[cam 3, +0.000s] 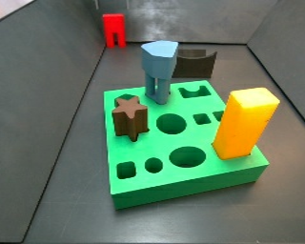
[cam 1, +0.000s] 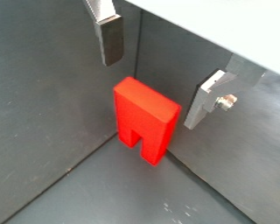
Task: Pick up the double-square object. Move up. Move to above the board. Insert the double-square object.
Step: Pick up the double-square object.
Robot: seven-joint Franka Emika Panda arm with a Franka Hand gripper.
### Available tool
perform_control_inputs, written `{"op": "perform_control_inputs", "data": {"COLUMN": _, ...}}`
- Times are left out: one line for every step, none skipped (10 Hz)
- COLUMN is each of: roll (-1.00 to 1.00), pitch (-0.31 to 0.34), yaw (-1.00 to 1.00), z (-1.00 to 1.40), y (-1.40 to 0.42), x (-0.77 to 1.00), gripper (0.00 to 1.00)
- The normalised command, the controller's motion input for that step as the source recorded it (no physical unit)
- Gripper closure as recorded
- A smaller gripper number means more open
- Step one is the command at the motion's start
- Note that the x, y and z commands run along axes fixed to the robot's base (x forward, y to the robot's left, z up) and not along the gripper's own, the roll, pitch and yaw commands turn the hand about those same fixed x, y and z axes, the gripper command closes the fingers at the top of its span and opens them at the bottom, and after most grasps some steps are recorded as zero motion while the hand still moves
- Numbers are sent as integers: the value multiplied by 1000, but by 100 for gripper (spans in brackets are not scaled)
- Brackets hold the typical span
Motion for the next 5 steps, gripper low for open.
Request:
{"op": "perform_control_inputs", "data": {"roll": 71, "pitch": -344, "yaw": 154, "z": -577, "y": 120, "x": -277, "gripper": 0}}
{"op": "perform_control_inputs", "data": {"roll": 60, "pitch": -334, "yaw": 197, "z": -589, "y": 186, "x": -231, "gripper": 0}}
{"op": "perform_control_inputs", "data": {"roll": 33, "pitch": -300, "yaw": 206, "z": -629, "y": 197, "x": -69, "gripper": 0}}
{"op": "perform_control_inputs", "data": {"roll": 1, "pitch": -217, "yaw": 171, "z": -697, "y": 166, "x": 66, "gripper": 0}}
{"op": "perform_control_inputs", "data": {"roll": 0, "pitch": -131, "yaw": 126, "z": -609, "y": 83, "x": 186, "gripper": 0}}
